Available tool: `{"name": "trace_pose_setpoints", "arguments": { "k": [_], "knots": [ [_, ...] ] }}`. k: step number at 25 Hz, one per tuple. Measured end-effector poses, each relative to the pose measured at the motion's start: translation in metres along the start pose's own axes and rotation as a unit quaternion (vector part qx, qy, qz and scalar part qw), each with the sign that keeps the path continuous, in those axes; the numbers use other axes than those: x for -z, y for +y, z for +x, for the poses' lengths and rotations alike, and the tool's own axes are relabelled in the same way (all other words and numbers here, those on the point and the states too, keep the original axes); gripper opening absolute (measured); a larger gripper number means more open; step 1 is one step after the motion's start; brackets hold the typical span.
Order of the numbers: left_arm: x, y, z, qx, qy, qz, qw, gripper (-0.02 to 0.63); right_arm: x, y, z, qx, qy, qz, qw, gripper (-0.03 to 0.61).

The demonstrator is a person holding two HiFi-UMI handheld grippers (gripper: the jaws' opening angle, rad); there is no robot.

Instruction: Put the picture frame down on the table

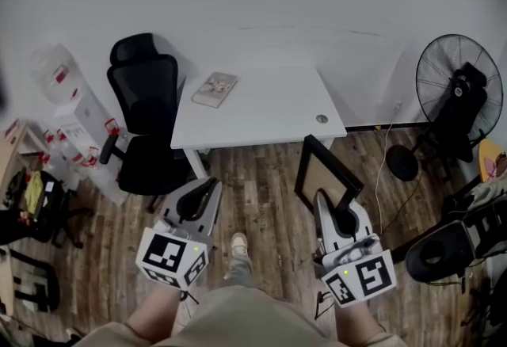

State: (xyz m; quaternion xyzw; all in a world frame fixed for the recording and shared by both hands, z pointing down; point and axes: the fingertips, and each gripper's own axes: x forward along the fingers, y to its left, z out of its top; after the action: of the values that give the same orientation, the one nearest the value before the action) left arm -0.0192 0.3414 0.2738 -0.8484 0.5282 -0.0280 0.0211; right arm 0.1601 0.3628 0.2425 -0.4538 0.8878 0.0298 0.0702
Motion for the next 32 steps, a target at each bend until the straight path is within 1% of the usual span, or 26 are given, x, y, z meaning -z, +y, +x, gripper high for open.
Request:
{"name": "trace_pose_setpoints", "arguments": {
  "k": [5,11,16,18,23,26,28,32],
  "knots": [
    [0.01,0.022,0.031,0.004,0.009,-0.002,0.9999,0.037,0.008,-0.018,0.036,0.003,0.011,-0.008,1.0,0.031],
    [0.02,0.064,0.089,0.007,0.025,-0.01,0.9996,0.037,0.023,-0.046,0.101,0.002,0.034,-0.015,0.999,0.031],
    [0.024,0.099,0.135,0.017,0.029,-0.015,0.9993,0.037,0.038,-0.065,0.154,0.002,0.052,-0.003,0.999,0.031],
    [0.026,0.116,0.151,0.02,0.034,-0.013,0.9992,0.037,0.046,-0.069,0.179,-0.001,0.061,0.005,0.998,0.031],
    [0.033,0.162,0.197,0.022,0.049,0.001,0.9985,0.037,0.067,-0.084,0.242,-0.002,0.089,-0.009,0.996,0.031],
    [0.036,0.188,0.222,0.02,0.054,-0.005,0.9983,0.035,0.085,-0.094,0.278,-0.002,0.104,0.012,0.995,0.031],
    [0.04,0.202,0.236,0.021,0.056,-0.013,0.9981,0.035,0.098,-0.102,0.299,-0.002,0.114,0.037,0.993,0.031],
    [0.045,0.225,0.258,0.028,0.067,-0.004,0.9974,0.035,0.118,-0.113,0.334,-0.004,0.13,0.094,0.987,0.031]
  ]
}}
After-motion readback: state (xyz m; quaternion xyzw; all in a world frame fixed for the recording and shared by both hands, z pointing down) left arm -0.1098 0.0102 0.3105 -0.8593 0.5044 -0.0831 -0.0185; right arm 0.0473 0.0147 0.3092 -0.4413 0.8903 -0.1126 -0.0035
